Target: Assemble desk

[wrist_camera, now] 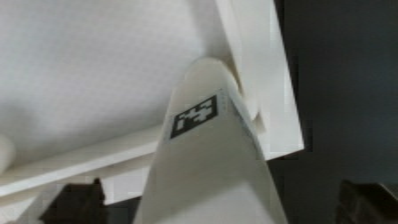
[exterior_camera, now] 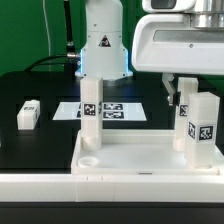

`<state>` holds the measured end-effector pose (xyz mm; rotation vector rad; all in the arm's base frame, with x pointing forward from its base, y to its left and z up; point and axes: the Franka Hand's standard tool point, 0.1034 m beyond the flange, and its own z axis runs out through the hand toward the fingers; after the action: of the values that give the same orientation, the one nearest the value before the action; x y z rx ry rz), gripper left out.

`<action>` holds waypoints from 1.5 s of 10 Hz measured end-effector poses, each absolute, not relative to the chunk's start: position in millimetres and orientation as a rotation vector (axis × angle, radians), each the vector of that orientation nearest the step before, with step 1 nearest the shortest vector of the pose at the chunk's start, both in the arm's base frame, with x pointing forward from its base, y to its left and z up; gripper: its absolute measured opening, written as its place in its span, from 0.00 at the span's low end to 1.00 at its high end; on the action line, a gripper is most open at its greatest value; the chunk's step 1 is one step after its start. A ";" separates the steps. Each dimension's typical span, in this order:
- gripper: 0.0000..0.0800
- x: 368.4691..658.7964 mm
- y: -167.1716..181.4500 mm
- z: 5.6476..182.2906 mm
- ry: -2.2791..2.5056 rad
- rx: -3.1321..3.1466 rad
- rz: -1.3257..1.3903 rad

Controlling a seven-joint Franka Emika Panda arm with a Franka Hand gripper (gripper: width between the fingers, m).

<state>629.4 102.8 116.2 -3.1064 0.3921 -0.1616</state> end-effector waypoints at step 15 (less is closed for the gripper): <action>0.37 630.4 97.8 116.3 0.455 -3.114 -0.169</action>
Offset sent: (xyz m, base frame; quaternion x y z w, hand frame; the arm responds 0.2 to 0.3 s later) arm -0.0005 0.0000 0.0010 -0.0046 0.0051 -0.1247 0.9922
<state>630.4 97.8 116.3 -3.1145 0.4549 -0.1688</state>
